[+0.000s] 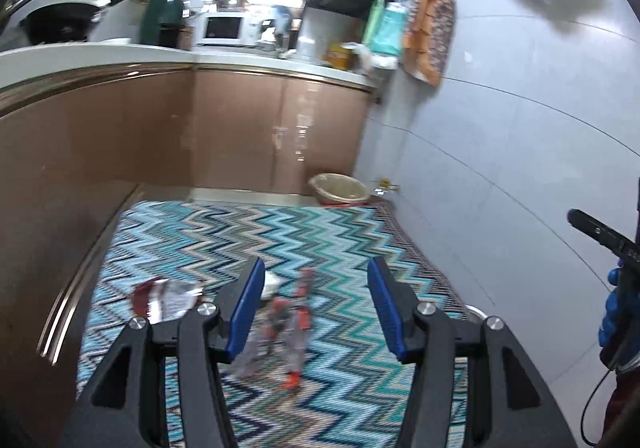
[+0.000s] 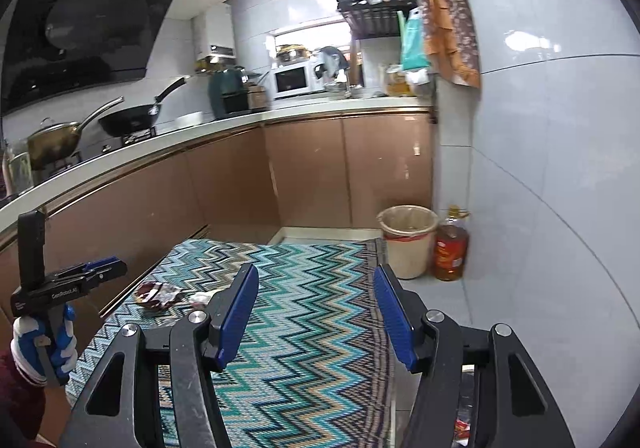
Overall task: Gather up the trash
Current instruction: 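Move both tools back to the trash on the cloth, then grasp crumpled white tissue with the left tool while the right tool grasps red-capped plastic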
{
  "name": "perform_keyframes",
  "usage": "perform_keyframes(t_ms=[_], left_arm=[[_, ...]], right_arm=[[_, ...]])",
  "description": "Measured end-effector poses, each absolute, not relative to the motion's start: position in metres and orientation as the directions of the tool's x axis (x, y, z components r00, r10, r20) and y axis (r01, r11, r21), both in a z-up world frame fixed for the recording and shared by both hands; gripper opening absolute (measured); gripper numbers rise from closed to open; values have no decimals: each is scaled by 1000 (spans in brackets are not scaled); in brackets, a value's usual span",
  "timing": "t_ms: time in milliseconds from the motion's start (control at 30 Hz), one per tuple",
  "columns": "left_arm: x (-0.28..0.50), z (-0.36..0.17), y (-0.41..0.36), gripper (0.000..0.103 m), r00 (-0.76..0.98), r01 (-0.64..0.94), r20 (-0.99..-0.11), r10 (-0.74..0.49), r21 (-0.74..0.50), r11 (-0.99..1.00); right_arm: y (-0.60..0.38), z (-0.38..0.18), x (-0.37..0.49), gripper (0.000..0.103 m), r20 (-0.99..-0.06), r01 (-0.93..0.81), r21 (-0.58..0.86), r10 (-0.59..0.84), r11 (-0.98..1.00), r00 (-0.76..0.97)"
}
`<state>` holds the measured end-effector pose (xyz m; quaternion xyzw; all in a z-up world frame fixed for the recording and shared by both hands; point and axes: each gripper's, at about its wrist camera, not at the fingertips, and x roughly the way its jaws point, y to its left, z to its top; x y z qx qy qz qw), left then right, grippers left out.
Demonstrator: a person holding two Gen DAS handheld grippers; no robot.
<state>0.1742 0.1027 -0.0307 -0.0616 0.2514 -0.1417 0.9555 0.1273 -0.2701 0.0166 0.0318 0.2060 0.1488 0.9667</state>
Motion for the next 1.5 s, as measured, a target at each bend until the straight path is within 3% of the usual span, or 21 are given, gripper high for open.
perform_keyframes(t_ms=[867, 1033, 1300, 1500], left_arm=[[209, -107, 222, 52, 804, -56, -578, -142, -312, 949], [222, -114, 215, 52, 787, -5, -582, -203, -336, 942], [274, -124, 175, 52, 691, 156, -602, -400, -416, 896], [316, -149, 159, 51, 607, 139, -672, -424, -436, 889]], right_arm=[[-188, -44, 214, 57, -554, -426, 149, 432, 892, 712], [-167, -63, 237, 57, -587, -453, 167, 457, 876, 668], [-144, -92, 272, 57, -624, -498, 230, 519, 836, 584], [-132, -118, 302, 56, -645, -508, 305, 567, 805, 512]])
